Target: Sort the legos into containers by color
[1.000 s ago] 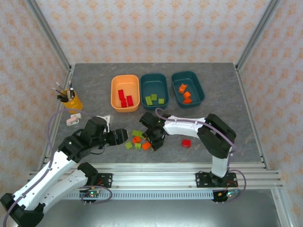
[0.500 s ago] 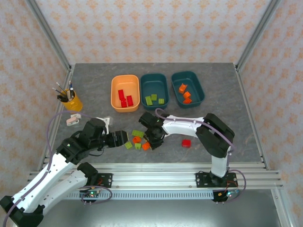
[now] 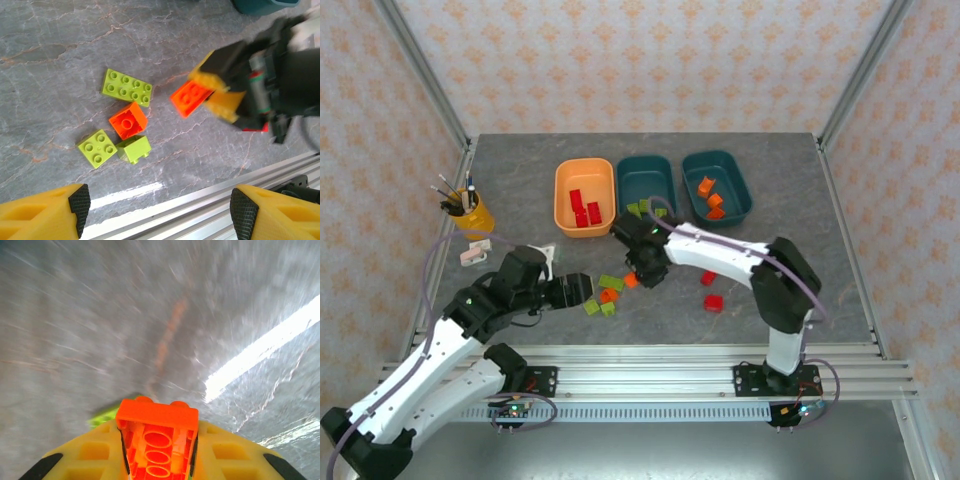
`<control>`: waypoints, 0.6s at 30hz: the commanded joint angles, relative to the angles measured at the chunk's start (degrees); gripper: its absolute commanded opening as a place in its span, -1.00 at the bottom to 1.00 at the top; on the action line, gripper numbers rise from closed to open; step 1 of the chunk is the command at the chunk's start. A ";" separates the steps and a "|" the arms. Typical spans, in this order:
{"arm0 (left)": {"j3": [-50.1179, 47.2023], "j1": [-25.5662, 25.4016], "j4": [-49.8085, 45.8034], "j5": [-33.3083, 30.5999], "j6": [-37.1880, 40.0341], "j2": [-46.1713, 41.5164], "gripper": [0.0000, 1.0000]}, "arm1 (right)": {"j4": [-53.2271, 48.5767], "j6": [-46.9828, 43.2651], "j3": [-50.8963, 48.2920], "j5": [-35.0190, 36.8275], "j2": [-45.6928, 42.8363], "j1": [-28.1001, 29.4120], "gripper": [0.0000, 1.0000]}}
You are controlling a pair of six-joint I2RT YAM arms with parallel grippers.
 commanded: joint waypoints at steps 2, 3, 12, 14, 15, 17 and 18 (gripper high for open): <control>6.32 -0.44 7.37 1.98 -0.76 5.93 0.55 | -11.22 -10.72 3.37 13.23 -7.84 -5.78 -0.44; 7.86 -0.48 8.62 2.21 -0.85 8.10 0.55 | -11.61 -13.50 3.68 15.22 -9.00 -7.49 -0.44; 22.20 -0.46 17.30 4.89 -0.39 27.99 0.55 | -11.13 -52.28 13.44 26.93 -5.02 -25.76 -0.44; 25.48 -0.46 19.33 5.74 -0.87 32.19 0.55 | -11.31 -57.89 16.25 27.26 -1.47 -29.02 -0.44; 27.29 -0.56 20.65 6.36 -1.25 34.45 0.55 | -11.46 -60.16 17.92 27.06 0.63 -30.55 -0.44; 31.04 -0.64 22.62 7.20 -1.88 38.41 0.55 | -12.16 -63.32 21.21 26.24 4.83 -32.87 -0.43; 33.29 -0.66 23.23 7.45 -1.91 40.72 0.55 | -12.63 -64.58 23.06 25.35 7.19 -33.80 -0.44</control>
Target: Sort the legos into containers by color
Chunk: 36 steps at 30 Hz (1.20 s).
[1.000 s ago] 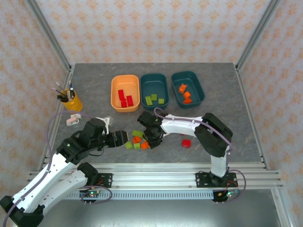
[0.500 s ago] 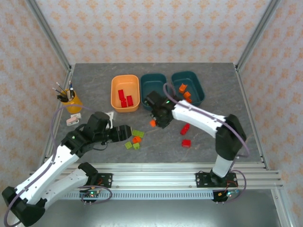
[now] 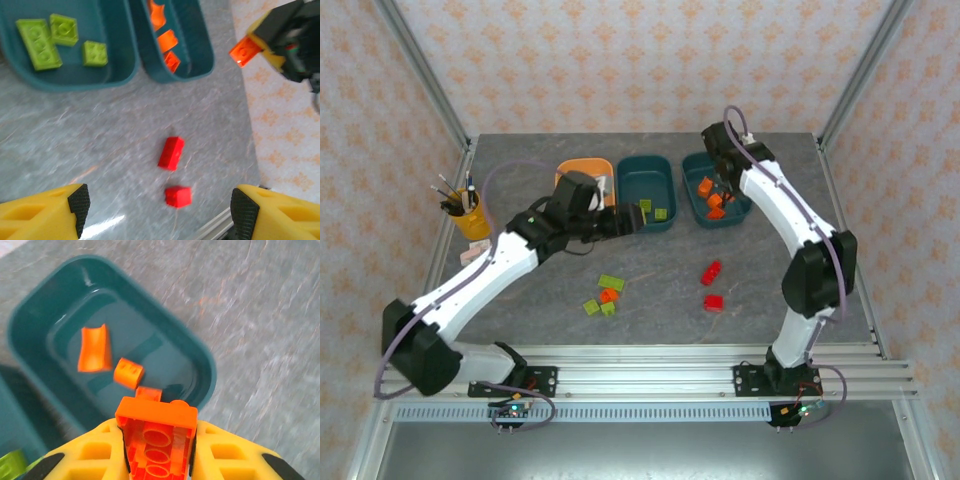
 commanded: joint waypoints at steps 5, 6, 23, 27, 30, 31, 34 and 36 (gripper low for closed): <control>16.34 -1.46 5.44 2.65 -0.27 12.97 0.55 | -4.14 -14.90 10.96 -0.17 15.05 -4.23 -0.44; 18.46 -1.59 5.01 2.80 -0.06 14.79 0.55 | -4.77 -15.16 12.42 -0.15 16.90 -4.66 -0.44; 28.63 -2.71 2.21 2.17 1.14 23.90 0.55 | -11.35 -13.82 24.47 -2.98 30.03 -6.20 -0.02; 26.74 -2.98 1.27 2.02 2.33 22.82 0.55 | -11.42 -13.67 26.20 -4.86 26.34 -5.87 0.18; 26.05 -4.00 -1.03 1.47 4.66 22.36 0.56 | -12.27 -13.06 27.94 -5.10 22.18 -5.37 0.21; 25.96 -4.57 -1.97 1.22 5.67 22.35 0.56 | -12.56 -12.74 28.15 -5.16 20.75 -5.17 0.21; 26.71 -6.87 -5.99 0.20 9.16 23.40 0.55 | -12.29 -11.04 24.77 -6.60 13.04 -4.64 0.18; 27.27 -8.82 -8.30 -0.62 12.62 24.78 0.54 | -9.72 -9.66 16.70 -8.72 4.31 -4.03 0.18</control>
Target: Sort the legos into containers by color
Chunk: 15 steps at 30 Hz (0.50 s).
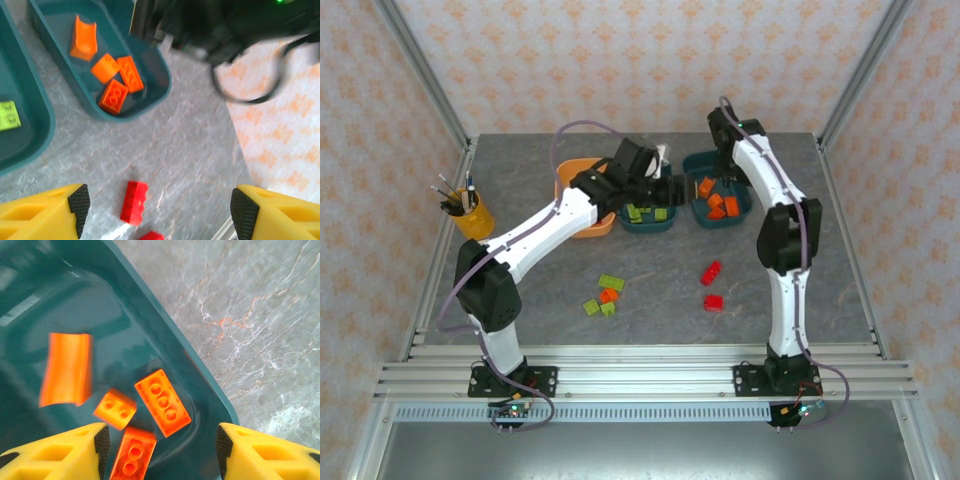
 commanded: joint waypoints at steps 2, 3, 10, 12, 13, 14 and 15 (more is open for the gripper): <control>0.83 -4.38 -6.86 -2.63 7.74 1.95 0.53 | 1.74 4.05 -14.03 -2.99 -21.56 1.76 0.17; 1.07 -5.21 -7.56 -3.16 8.40 2.85 0.51 | 2.41 5.11 -19.02 -3.72 -26.32 1.91 0.17; 6.47 -11.50 -12.06 -6.61 11.63 12.45 0.44 | 1.01 13.53 -47.07 -14.54 -54.68 1.97 0.18; 9.26 -13.32 -14.03 -8.46 12.74 16.03 0.42 | -0.14 16.02 -53.34 -18.88 -61.69 2.04 0.22; 10.86 -14.22 -14.97 -9.43 13.24 17.85 0.42 | -0.74 16.99 -56.30 -20.81 -64.73 1.97 0.24; 12.36 -15.04 -15.86 -10.41 13.46 19.59 0.42 | -1.41 17.70 -58.89 -22.17 -67.68 2.03 0.25; 13.66 -15.59 -16.52 -11.12 13.63 21.04 0.41 | -2.12 18.34 -60.64 -22.89 -70.03 2.00 0.26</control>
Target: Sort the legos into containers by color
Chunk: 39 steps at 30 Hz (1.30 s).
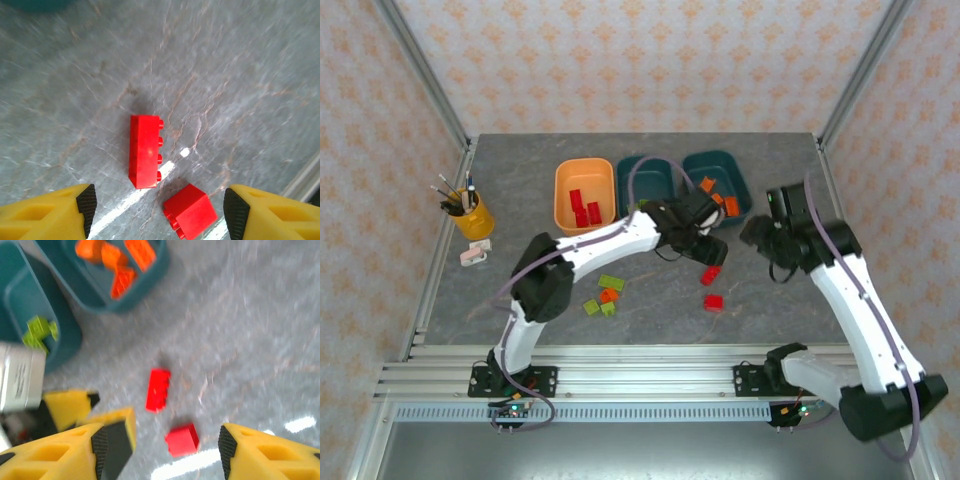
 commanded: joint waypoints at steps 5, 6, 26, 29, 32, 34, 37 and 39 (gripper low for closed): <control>10.62 -3.61 -9.42 -9.41 2.21 9.69 0.40 | -7.60 5.45 -6.61 -6.86 -12.50 -0.04 0.34; 11.37 -3.74 -9.80 -10.25 1.92 10.67 0.39 | -8.35 4.86 -5.81 -6.59 -12.68 -0.08 0.35; 18.88 -5.32 -12.94 -16.12 1.99 17.33 -0.49 | -7.48 6.20 -6.34 -8.19 -14.89 -0.05 0.29; 17.91 -4.25 -12.88 -16.34 0.52 13.44 -0.51 | -4.70 5.59 -6.43 -9.64 -14.64 -0.08 0.29; 14.50 -1.87 -11.69 -15.85 -1.62 7.48 -0.50 | -0.05 3.83 -6.51 -12.38 -13.68 -0.11 0.27; 12.17 0.55 -11.45 -15.39 -2.70 3.28 -0.50 | 4.42 2.39 -6.31 -15.72 -12.01 0.10 0.24; 8.93 4.99 -12.34 -14.76 -3.72 -2.25 -0.50 | 11.18 1.68 -4.64 -18.16 -7.30 2.84 0.23; 6.00 8.82 -12.59 -14.29 -4.13 -5.89 -0.49 | 15.32 1.32 -2.58 -17.10 -2.98 6.24 0.24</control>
